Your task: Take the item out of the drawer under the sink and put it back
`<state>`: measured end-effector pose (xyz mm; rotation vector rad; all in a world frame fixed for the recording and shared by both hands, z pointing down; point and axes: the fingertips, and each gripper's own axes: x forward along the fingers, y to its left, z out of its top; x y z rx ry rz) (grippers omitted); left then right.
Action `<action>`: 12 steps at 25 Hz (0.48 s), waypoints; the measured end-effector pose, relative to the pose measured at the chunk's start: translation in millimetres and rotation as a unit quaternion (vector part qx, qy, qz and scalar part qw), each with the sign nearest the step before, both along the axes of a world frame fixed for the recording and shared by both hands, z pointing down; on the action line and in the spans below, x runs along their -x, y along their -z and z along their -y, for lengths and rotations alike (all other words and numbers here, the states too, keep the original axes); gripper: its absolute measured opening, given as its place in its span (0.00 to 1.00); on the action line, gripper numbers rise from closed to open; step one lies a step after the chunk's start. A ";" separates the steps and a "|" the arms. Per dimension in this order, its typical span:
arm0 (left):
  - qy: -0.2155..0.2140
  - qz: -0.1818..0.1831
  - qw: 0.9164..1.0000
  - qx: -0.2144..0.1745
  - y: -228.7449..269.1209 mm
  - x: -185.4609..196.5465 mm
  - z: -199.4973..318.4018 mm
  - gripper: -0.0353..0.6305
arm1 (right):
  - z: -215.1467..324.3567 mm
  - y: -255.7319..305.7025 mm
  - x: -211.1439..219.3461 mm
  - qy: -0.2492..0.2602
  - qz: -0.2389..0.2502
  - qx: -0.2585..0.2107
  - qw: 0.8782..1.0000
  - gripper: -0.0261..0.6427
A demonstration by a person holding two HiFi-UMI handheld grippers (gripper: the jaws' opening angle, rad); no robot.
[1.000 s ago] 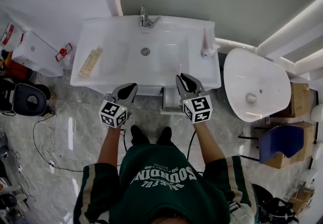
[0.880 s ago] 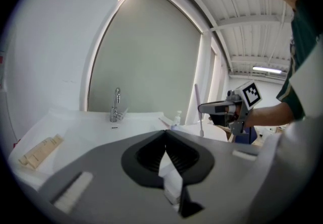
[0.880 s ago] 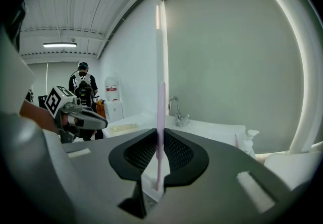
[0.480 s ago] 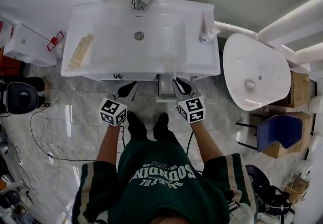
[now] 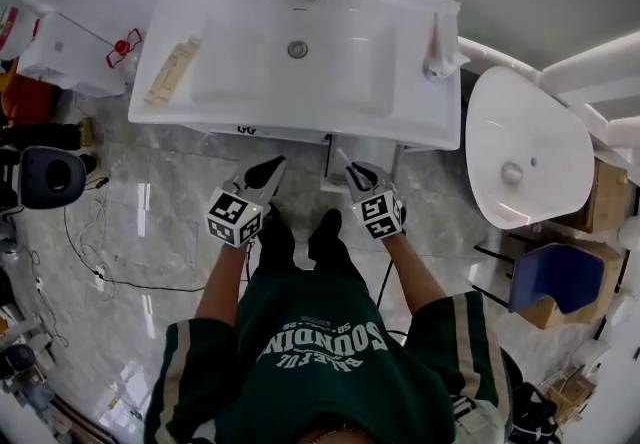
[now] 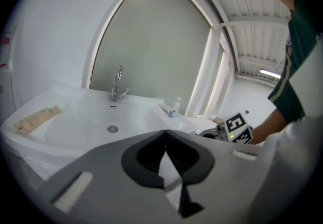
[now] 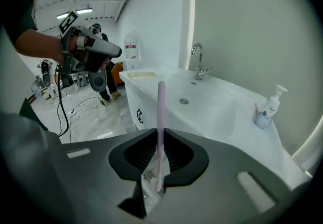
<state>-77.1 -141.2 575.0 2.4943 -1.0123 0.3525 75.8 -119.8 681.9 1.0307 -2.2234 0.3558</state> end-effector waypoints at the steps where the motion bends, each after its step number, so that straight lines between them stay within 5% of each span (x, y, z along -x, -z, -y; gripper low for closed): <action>1: 0.003 0.001 1.000 0.003 -2.9 0.7 -1.5 0.13 | -2.0 -11.9 1.1 0.009 -0.008 0.010 1.000 0.11; 12: 0.045 0.017 0.998 0.035 -40.3 14.8 -22.1 0.13 | 9.6 -117.5 -15.2 0.068 -0.096 0.077 0.990 0.11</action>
